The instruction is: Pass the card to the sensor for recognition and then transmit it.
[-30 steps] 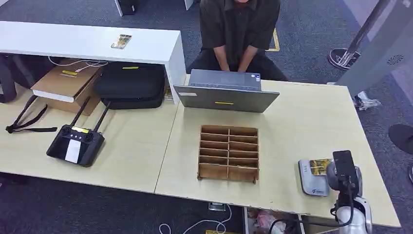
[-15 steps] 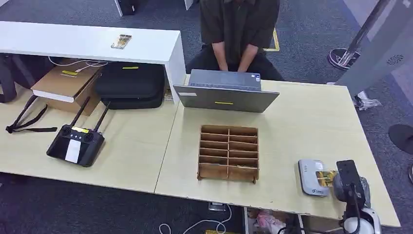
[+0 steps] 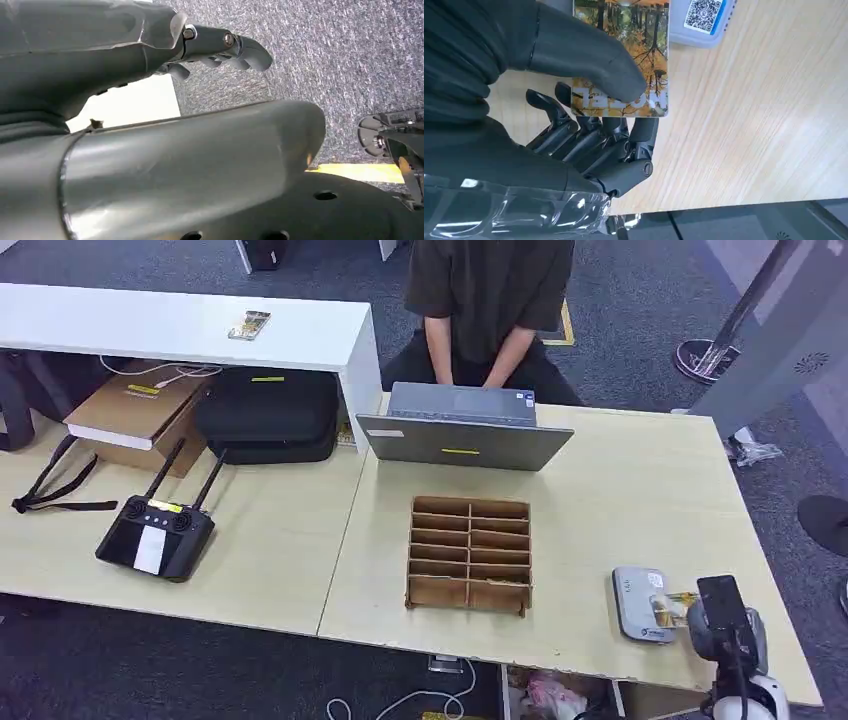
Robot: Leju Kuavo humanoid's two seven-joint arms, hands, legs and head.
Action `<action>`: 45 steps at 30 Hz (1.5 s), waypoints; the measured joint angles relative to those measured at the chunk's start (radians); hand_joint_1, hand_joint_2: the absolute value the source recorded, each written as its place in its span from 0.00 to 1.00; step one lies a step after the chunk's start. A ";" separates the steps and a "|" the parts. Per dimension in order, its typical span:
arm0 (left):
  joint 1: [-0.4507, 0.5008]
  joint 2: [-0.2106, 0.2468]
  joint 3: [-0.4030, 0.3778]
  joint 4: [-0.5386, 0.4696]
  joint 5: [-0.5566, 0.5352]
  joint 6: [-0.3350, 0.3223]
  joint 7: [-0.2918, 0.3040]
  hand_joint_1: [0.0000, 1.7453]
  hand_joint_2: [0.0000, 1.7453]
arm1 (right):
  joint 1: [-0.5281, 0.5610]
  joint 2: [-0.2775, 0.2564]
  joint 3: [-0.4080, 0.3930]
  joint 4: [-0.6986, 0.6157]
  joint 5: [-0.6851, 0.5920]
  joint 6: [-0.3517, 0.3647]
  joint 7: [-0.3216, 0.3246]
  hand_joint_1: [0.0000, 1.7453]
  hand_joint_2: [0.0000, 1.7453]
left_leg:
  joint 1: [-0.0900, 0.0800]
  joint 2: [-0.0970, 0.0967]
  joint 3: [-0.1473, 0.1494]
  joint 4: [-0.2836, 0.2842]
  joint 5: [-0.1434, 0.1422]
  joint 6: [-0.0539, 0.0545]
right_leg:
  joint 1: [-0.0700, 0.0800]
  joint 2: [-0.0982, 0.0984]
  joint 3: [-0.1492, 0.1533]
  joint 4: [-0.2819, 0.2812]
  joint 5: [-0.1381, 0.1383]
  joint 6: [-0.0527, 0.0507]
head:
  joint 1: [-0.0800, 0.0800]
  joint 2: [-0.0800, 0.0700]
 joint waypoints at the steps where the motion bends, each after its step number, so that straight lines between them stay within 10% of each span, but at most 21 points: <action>1: 0.000 0.000 0.000 0.000 0.000 0.000 0.000 0.00 0.00 | 0.002 0.000 -0.001 -0.004 0.000 0.000 0.000 1.00 1.00 | 0.000 0.000 0.000 0.000 0.000 0.000 | 0.000 0.000 0.000 0.000 0.000 0.000 | 0.000 0.000; 6: 0.000 0.000 0.000 0.000 0.000 -0.001 -0.002 0.00 0.00 | 0.016 0.002 -0.006 -0.019 -0.013 -0.020 -0.019 1.00 1.00 | 0.000 0.000 0.000 0.000 0.000 0.000 | 0.000 0.000 0.000 0.000 0.000 0.000 | 0.000 0.000; 18: 0.000 -0.006 0.000 0.000 0.000 0.001 -0.019 0.00 0.00 | 0.052 0.086 -0.018 -0.263 -0.027 -0.365 -0.219 1.00 1.00 | 0.000 0.000 0.000 0.000 0.000 0.000 | 0.000 0.000 0.000 0.000 0.000 0.000 | 0.000 0.000; 45: -0.003 -0.007 0.003 0.000 -0.007 -0.043 -0.019 0.00 0.00 | -0.036 0.138 0.035 -0.342 0.055 -0.383 -0.221 1.00 1.00 | 0.000 0.001 0.000 0.000 0.000 0.000 | 0.000 0.001 0.000 0.000 0.000 0.000 | 0.000 0.000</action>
